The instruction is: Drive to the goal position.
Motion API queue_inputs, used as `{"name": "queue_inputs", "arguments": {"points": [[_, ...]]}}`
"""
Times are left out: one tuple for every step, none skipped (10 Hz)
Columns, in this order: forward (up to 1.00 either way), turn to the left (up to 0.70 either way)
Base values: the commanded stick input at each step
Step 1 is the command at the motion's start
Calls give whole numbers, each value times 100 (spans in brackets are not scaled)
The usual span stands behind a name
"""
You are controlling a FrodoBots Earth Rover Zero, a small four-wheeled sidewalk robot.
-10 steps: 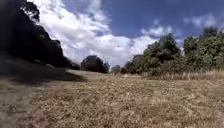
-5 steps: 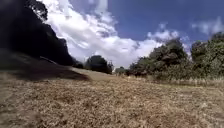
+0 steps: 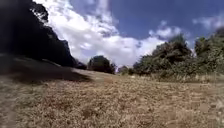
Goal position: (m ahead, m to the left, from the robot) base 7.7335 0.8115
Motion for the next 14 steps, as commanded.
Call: {"name": "queue_inputs", "arguments": {"points": [[70,-35],[70,-35],[70,-35],[70,-35],[70,-35],[70,-35],[70,-35],[70,-35],[70,-35],[70,-35],[70,-35],[70,-35],[70,-35],[70,0]]}}
